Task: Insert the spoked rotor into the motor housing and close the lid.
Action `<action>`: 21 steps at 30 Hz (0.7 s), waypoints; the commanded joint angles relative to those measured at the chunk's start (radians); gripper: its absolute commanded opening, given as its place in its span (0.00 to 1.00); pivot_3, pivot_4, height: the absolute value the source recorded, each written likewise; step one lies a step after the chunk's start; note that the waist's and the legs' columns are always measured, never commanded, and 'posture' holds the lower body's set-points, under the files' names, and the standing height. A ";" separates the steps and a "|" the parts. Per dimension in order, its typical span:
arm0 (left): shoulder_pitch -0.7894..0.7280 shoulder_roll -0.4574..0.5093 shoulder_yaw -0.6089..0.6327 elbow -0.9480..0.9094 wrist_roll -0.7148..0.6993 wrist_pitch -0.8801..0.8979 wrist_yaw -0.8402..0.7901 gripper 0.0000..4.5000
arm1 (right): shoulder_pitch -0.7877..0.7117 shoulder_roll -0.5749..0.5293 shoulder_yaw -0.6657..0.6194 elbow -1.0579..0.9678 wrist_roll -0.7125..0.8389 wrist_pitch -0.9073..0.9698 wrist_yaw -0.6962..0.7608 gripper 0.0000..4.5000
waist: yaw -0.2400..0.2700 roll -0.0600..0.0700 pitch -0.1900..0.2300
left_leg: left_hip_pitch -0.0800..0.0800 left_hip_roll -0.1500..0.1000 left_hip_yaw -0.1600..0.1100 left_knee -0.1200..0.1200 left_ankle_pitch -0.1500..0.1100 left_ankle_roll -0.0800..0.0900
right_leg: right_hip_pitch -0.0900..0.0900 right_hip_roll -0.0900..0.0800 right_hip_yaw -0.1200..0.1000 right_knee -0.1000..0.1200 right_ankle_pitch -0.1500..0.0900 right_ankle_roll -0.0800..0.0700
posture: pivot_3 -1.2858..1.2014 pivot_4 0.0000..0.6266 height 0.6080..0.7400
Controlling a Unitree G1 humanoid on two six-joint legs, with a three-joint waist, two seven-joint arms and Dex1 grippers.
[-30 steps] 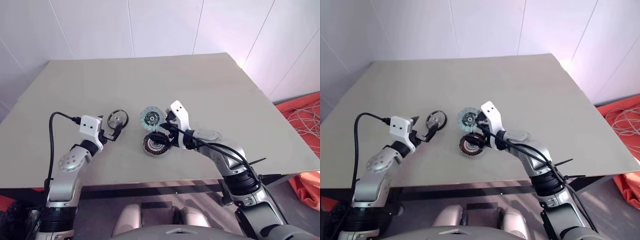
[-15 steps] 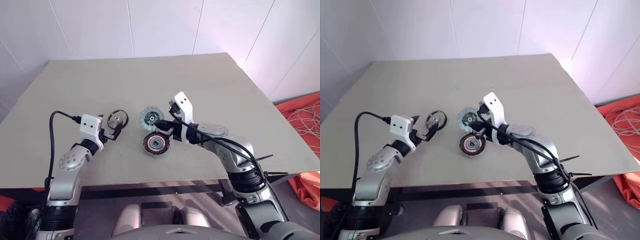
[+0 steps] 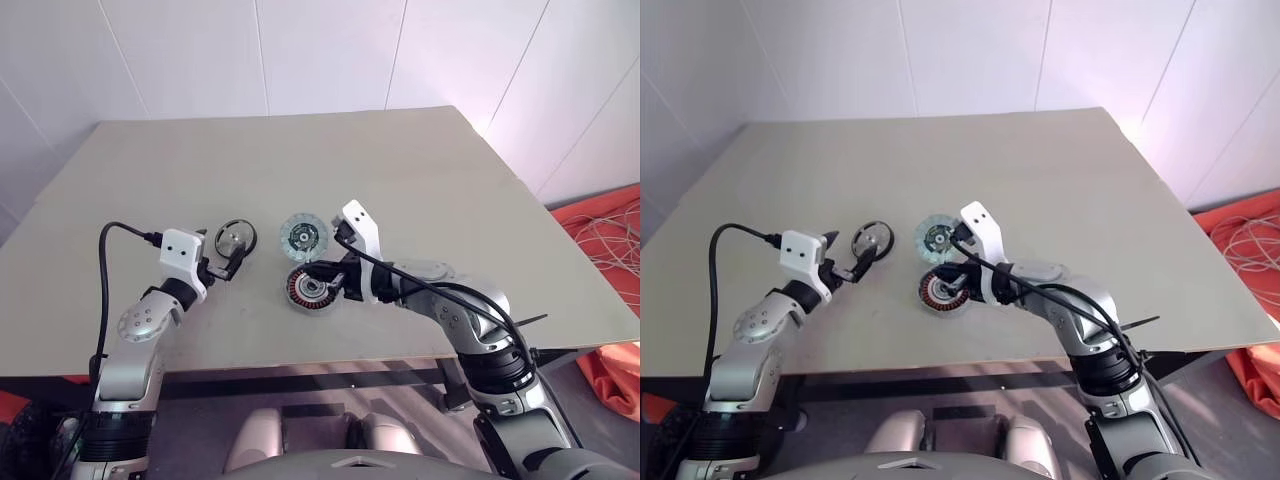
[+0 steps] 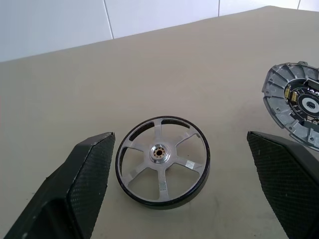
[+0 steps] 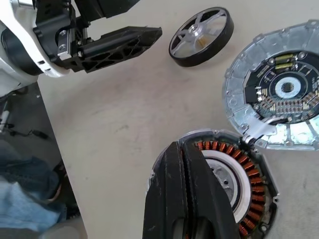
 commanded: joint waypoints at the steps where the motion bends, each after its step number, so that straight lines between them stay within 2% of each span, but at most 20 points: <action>1: -0.009 0.009 0.012 -0.015 0.001 -0.023 0.001 1.00 | -0.008 0.005 -0.018 -0.008 0.006 -0.002 -0.022 0.00 | 0.000 0.000 0.000 | 0.000 0.000 0.000 0.000 0.000 0.000 | 0.000 0.000 0.000 0.000 0.000 0.000 | 0.52 0.00 1.00; 21: -0.006 0.014 0.016 -0.018 0.000 -0.020 0.003 1.00 | -0.001 0.029 -0.011 0.063 0.003 -0.008 -0.049 0.00 | 0.000 0.000 0.000 | 0.001 0.000 0.000 0.000 0.000 0.000 | 0.001 0.000 0.000 0.000 0.000 0.000 | 0.52 0.00 1.00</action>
